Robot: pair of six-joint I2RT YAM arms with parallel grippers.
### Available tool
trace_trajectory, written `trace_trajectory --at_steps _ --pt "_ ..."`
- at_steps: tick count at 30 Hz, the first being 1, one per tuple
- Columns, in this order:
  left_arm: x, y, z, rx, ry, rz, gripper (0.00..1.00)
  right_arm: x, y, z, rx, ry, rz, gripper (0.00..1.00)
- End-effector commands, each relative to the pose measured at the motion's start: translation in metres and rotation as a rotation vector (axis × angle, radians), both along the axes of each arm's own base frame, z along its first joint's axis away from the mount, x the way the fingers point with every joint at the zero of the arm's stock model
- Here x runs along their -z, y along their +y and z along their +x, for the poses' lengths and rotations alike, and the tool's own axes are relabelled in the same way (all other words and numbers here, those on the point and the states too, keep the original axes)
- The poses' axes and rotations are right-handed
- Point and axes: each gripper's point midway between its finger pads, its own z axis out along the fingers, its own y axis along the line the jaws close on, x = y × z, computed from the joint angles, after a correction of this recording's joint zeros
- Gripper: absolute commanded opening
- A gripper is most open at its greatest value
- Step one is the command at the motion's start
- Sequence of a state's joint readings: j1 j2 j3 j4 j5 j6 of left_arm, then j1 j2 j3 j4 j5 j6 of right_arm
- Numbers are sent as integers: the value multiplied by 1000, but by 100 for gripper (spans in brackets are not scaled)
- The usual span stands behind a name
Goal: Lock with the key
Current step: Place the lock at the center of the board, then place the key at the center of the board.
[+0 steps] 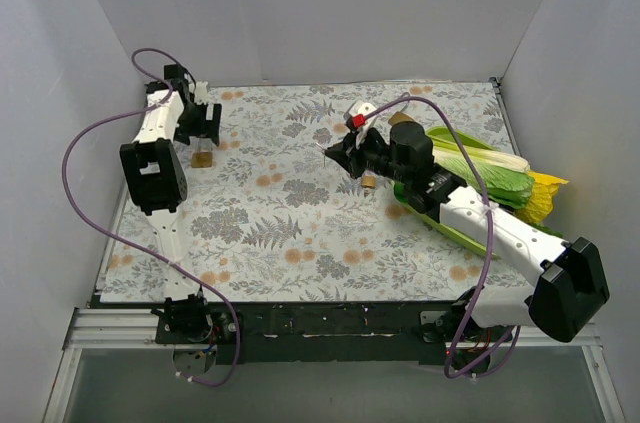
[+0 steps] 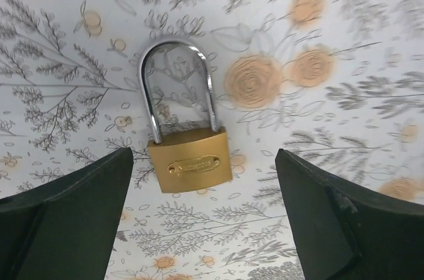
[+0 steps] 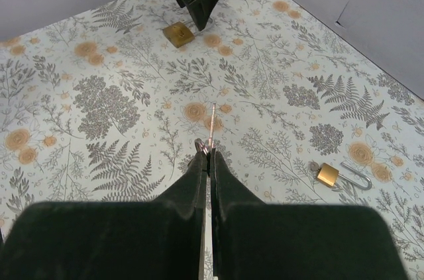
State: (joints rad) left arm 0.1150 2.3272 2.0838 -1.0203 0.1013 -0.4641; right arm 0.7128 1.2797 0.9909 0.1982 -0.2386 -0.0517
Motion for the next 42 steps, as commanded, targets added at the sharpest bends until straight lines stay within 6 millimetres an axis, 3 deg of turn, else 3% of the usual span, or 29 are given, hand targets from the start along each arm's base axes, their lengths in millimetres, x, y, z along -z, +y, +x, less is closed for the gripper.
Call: trace_trajectory --at_steps 1,2,3,4,5,6,7,8,9,10,11,16,22,26,33,42 --pt "-111 -32 12 70 -228 -164 90 -47 10 3 -34 -76 100 1" --pt "-129 -48 6 103 -250 -244 90 -53 11 2 -46 -85 115 1" --pt "-160 -65 -11 143 -296 -323 90 -57 13 0 -63 -87 127 1" --pt "-175 -81 -23 187 -315 -403 90 -59 17 -7 -107 -85 136 1" --pt "-203 -111 -35 296 -382 -570 89 -60 20 -9 -124 -63 150 1" --pt "-218 -128 -71 310 -386 -663 89 -61 21 -11 -140 -52 157 1" --pt "-232 -142 -87 353 -411 -750 88 -62 25 -17 -175 -37 165 1" --pt "-258 -159 -102 462 -507 -855 88 -62 28 -19 -189 -15 177 1" --pt "-269 -169 -121 466 -504 -942 87 -63 30 -21 -207 -5 187 1" --pt "-268 -184 -156 494 -507 -988 87 -66 33 -27 -246 5 196 1" --pt "-284 -192 -162 595 -622 -984 87 -66 35 -30 -269 15 202 1" --pt "-290 -247 -229 864 -725 -990 83 -70 44 -56 -435 58 224 1" --pt "-290 -265 -251 1010 -768 -964 70 -73 43 -81 -571 29 215 1" --pt "-286 -270 -255 1097 -784 -914 64 -70 42 -93 -636 -5 191 1" --pt "-276 -273 -263 1171 -758 -876 42 -72 41 -93 -647 -39 177 1" --pt "-270 -280 -271 1200 -721 -888 31 -71 43 -92 -648 -32 172 1"
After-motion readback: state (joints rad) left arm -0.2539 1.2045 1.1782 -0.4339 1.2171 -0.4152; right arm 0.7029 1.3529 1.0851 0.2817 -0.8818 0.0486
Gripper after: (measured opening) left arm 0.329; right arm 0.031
